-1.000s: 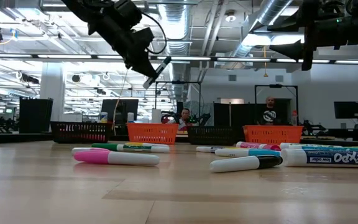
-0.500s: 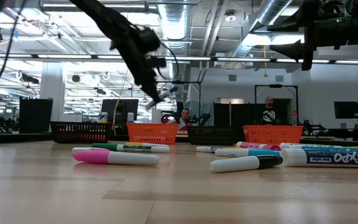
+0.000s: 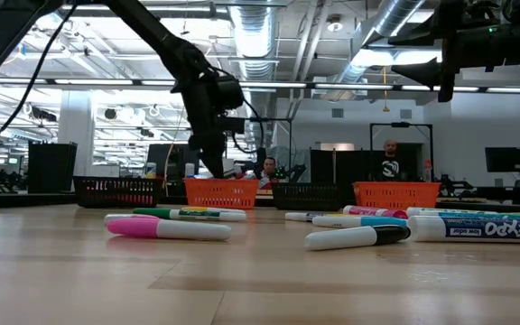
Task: Pick & Place Markers
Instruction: Put the large green marker pen into the left orange bin
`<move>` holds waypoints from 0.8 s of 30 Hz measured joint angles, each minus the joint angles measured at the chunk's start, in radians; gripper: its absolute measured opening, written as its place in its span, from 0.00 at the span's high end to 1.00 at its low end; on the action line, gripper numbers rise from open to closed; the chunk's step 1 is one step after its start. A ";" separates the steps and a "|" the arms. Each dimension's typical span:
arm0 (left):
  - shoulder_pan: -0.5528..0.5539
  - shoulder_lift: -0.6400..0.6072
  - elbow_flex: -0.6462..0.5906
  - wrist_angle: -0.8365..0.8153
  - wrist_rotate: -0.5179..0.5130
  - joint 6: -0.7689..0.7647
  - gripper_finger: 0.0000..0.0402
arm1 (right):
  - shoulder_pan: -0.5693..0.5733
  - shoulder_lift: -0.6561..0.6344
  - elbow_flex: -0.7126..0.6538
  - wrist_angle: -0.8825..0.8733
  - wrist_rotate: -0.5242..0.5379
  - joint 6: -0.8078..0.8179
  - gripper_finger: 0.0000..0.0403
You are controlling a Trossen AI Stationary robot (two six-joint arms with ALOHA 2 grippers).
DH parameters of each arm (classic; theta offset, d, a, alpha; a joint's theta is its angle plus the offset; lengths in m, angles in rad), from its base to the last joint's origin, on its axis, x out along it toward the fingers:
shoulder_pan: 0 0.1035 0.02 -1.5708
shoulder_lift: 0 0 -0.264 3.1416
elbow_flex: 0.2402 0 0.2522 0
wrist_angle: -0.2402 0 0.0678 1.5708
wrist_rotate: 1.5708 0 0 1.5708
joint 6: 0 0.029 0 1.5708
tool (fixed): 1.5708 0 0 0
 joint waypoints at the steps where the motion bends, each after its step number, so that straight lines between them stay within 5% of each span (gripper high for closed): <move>1: -0.004 0.002 0.000 -0.001 0.000 0.006 0.84 | 0.000 0.000 0.000 0.000 0.000 0.000 0.37; 15: -0.004 0.043 0.000 -0.022 0.004 0.012 0.84 | 0.000 0.000 0.000 0.001 0.000 0.000 0.37; 24: -0.004 0.046 0.000 -0.016 0.004 0.012 0.75 | 0.000 0.000 0.000 0.001 0.000 0.000 0.37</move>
